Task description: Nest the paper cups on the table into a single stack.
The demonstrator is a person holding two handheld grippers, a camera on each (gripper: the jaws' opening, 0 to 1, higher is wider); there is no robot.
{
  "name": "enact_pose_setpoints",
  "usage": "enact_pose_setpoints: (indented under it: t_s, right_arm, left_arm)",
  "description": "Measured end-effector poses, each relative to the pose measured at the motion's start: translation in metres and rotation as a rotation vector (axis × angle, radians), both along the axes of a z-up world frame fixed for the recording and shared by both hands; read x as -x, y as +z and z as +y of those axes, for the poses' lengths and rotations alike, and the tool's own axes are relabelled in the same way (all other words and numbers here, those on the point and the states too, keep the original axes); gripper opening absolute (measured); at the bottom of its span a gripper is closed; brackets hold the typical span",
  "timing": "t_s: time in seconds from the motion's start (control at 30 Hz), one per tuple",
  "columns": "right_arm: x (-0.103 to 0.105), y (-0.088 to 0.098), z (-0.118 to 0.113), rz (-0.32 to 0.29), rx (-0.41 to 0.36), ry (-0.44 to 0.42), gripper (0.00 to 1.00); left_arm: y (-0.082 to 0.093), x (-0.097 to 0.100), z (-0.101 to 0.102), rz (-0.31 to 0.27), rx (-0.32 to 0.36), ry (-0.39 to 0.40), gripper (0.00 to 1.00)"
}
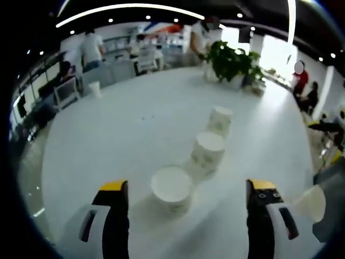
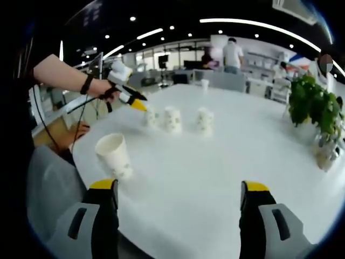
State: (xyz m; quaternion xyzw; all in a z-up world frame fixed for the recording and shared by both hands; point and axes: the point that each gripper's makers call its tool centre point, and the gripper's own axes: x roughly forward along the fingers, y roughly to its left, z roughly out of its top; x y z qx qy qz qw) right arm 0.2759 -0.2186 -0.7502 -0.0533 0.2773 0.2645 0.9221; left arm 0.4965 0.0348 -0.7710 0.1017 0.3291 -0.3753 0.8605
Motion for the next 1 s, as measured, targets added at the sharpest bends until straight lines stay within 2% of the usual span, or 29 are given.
enact_pose_setpoints:
  t_s: [0.17,0.33,0.57,0.87,1.0]
  right_arm:
    - [-0.001,-0.004,-0.003,0.011,-0.006,-0.013,0.92]
    - [-0.001,-0.004,-0.005,0.014,-0.008,-0.016,0.91]
    - [-0.003,-0.006,-0.007,0.019,-0.007,-0.02,0.91]
    - [-0.006,-0.007,-0.008,0.02,-0.009,-0.022,0.91]
    - [-0.007,-0.008,-0.008,0.023,-0.008,-0.021,0.91]
  left_arm:
    - [-0.009,-0.004,-0.003,0.013,-0.016,-0.019,0.8]
    - [-0.01,-0.012,-0.006,0.009,-0.017,-0.012,0.79]
    - [-0.013,-0.018,-0.008,-0.02,-0.04,-0.037,0.7]
    - [-0.017,-0.022,-0.009,0.001,-0.027,-0.03,0.6]
    - [-0.02,-0.024,-0.01,-0.001,-0.045,-0.041,0.56]
